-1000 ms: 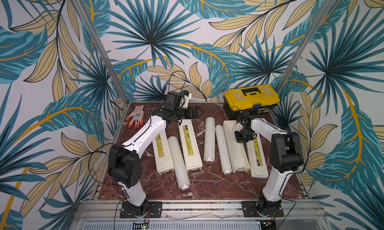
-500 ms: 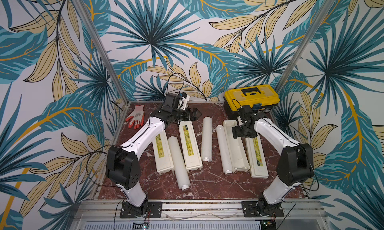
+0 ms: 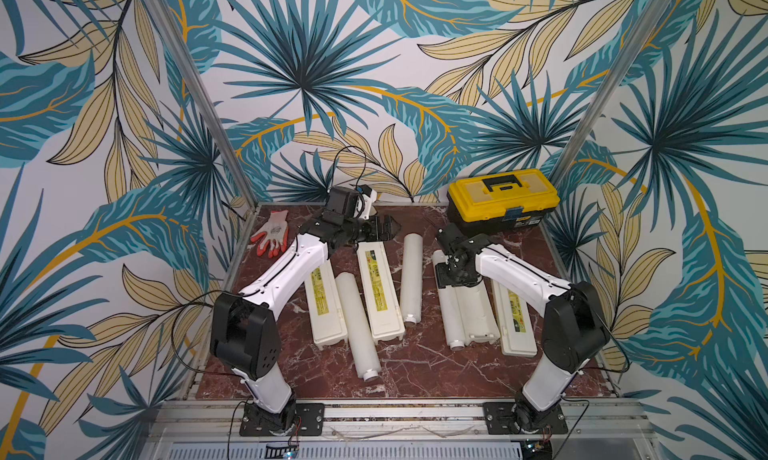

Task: Put plastic wrap rolls into dispensers
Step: Pick up the plastic wrap from the center of the board.

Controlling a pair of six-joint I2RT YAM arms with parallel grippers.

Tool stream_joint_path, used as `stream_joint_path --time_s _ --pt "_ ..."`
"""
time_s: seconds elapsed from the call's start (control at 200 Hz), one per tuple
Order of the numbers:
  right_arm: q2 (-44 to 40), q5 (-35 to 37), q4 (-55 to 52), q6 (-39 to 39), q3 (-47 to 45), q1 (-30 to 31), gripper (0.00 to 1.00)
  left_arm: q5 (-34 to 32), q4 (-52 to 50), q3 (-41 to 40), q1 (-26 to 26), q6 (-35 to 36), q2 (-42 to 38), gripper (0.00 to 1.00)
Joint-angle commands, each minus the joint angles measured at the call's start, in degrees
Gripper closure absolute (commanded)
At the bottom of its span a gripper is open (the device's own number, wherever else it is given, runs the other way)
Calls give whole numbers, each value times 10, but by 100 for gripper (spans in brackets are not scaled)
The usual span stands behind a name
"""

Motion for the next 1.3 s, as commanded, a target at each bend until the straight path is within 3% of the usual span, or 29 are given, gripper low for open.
stream_joint_path --time_s 0.0,0.245,0.426,0.756,0.996,1.242,1.297 --pt "24 11 7 26 1 8 37 -8 -9 -21 3 -2 -22 0" --pt "83 35 -14 51 20 12 39 -10 -13 -27 4 -1 -24 0" --pt "118 8 -14 61 35 17 39 -16 -21 -25 3 1 -24 0" --pt "190 -1 15 78 51 16 31 -13 -24 -25 3 -5 -25 0" --pt "160 -31 18 66 48 18 58 -9 -26 -26 3 -6 -20 0" --pt "7 -5 -51 19 92 12 66 25 -26 6 1 -2 7 1" --pt "-14 -37 -60 -9 106 -3 67 27 -26 12 0 -2 13 1"
